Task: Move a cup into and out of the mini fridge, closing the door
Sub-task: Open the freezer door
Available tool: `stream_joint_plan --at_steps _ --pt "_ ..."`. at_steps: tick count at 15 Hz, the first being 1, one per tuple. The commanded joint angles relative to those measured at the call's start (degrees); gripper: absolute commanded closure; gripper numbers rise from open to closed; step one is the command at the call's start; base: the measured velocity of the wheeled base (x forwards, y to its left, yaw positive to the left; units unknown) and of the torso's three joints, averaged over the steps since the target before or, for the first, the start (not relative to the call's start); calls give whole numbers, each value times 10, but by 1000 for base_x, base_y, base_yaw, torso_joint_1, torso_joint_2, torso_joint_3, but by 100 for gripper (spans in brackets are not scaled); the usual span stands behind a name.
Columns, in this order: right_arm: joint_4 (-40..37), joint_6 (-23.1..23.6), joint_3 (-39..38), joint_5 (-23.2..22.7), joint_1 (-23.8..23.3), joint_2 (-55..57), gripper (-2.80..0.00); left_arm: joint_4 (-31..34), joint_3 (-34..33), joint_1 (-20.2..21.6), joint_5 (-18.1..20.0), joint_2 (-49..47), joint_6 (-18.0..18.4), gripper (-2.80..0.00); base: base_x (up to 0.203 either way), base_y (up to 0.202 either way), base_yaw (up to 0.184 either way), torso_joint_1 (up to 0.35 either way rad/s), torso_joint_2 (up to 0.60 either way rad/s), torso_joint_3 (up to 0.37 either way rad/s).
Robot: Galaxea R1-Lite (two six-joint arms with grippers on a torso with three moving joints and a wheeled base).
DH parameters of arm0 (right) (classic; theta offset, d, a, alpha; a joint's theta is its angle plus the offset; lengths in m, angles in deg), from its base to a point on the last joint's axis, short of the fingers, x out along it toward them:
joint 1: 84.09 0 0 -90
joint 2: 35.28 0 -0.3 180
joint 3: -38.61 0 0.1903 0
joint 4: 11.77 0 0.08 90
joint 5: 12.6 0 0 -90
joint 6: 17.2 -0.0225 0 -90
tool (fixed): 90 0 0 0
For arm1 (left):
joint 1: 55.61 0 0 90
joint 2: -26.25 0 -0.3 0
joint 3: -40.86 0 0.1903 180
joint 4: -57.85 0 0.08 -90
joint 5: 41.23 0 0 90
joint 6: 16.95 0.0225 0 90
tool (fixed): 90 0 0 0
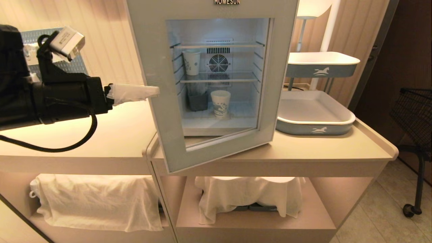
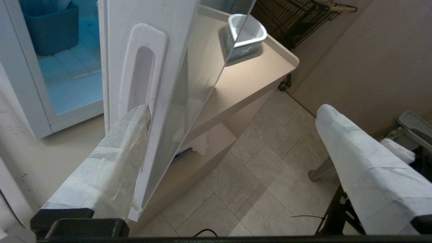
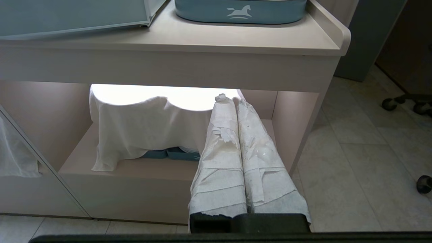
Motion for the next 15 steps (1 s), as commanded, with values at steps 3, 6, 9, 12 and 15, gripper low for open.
stream_joint_plan --at_steps 3,6,9,12,15 --pt "1 0 0 0 0 0 0 -4 -21 19 -14 30 8 -280 0 0 0 0 0 0" --pt "0 0 0 0 0 0 0 3 -18 57 -38 16 35 0 0 0 0 0 0 0" --pt "0 0 0 0 0 0 0 -2 -1 87 -41 -5 62 0 0 0 0 0 0 0" --pt "1 0 0 0 0 0 0 2 29 101 -77 -47 161 0 0 0 0 0 0 0" --pt "0 0 0 0 0 0 0 4 50 110 -97 -79 227 0 0 0 0 0 0 0"
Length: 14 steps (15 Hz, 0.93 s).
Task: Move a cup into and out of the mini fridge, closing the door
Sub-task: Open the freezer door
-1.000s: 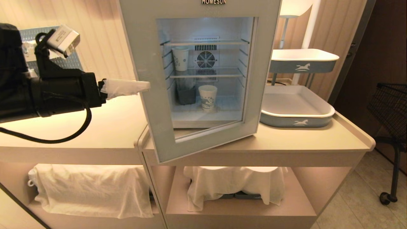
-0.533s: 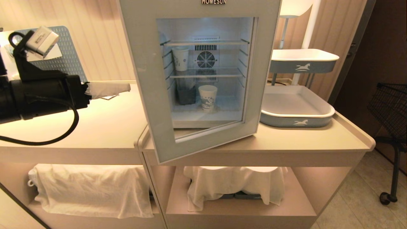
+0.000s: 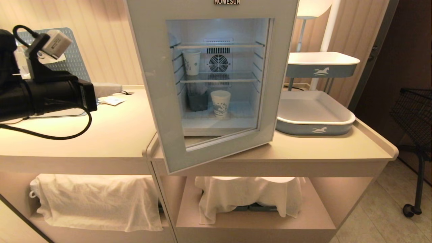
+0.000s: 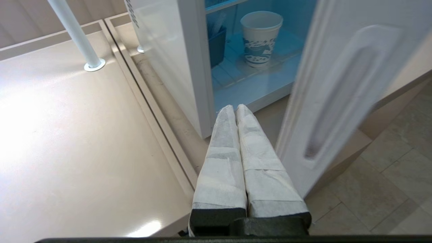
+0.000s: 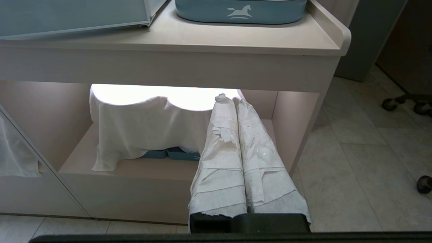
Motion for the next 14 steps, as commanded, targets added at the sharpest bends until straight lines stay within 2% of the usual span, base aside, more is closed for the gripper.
stream_joint_plan --at_steps 1,5,8,11,12,14 --pt "0 0 0 0 0 0 0 -6 11 3 2 -39 6 0 0 0 0 0 0 0" --pt "0 0 0 0 0 0 0 -9 58 -7 2 -101 1 0 0 0 0 0 0 0" --pt "0 0 0 0 0 0 0 -9 115 -31 1 -149 -1 0 0 0 0 0 0 0" --pt "0 0 0 0 0 0 0 -10 168 -65 -31 -191 -14 0 0 0 0 0 0 0" --pt "1 0 0 0 0 0 0 -11 177 -80 -38 -198 -28 0 0 0 0 0 0 0" --pt "0 0 0 0 0 0 0 -22 176 -98 -41 -207 -31 0 0 0 0 0 0 0"
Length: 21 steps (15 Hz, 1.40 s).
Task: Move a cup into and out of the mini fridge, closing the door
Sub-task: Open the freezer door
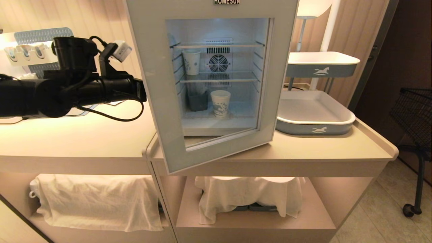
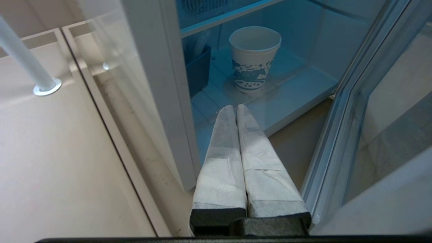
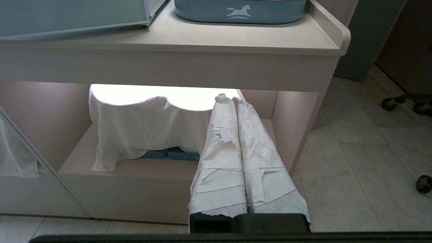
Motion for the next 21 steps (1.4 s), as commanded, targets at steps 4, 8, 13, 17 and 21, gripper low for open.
stream_joint_plan --at_steps 4,8,13,17,21 --pt "0 0 0 0 0 0 0 -28 -1 -25 2 -28 7 0 0 0 0 0 0 0" --pt "1 0 0 0 0 0 0 -25 -15 -34 2 -11 -5 0 0 0 0 0 0 0" --pt "0 0 0 0 0 0 0 -25 -27 -70 2 32 -76 0 0 0 0 0 0 0" --pt "0 0 0 0 0 0 0 -26 -49 -111 2 66 -90 0 0 0 0 0 0 0" --pt "1 0 0 0 0 0 0 -27 -76 -171 2 100 -108 0 0 0 0 0 0 0"
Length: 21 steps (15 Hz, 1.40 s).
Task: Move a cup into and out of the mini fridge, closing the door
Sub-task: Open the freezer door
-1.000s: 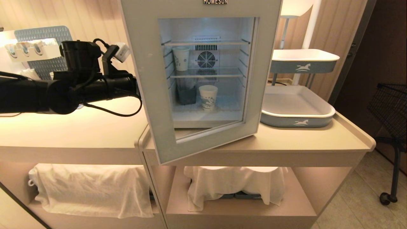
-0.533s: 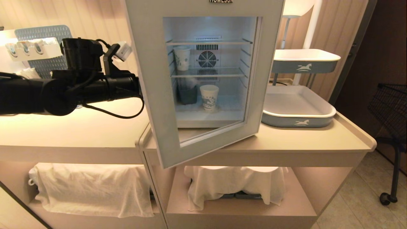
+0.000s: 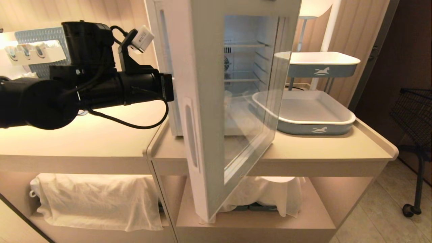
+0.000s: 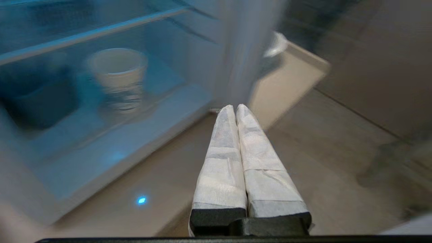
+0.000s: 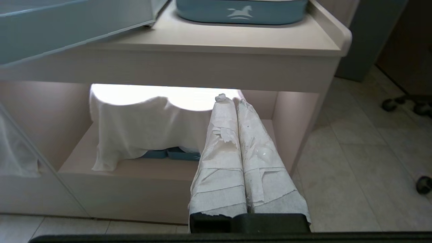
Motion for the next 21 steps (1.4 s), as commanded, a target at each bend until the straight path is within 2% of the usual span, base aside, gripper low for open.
stream_joint_plan --at_steps 1,3,7,9,15,18,21 --pt "0 0 0 0 1 0 0 0 -9 -37 2 27 -8 0 0 0 0 0 0 0" --pt "0 0 0 0 1 0 0 -3 -11 -72 2 38 -14 0 0 0 0 0 0 0" --pt "0 0 0 0 1 0 0 -10 -16 -93 2 40 -17 0 0 0 0 0 0 0" --pt "0 0 0 0 1 0 0 -11 -13 -119 2 36 -24 0 0 0 0 0 0 0" --pt "0 0 0 0 1 0 0 -57 -7 -198 2 -3 -25 0 0 0 0 0 0 0" --pt "0 0 0 0 1 0 0 -99 -2 -255 -24 -28 -28 0 0 0 0 0 0 0" --pt "0 0 0 0 1 0 0 -133 18 -303 -51 -53 -66 0 0 0 0 0 0 0"
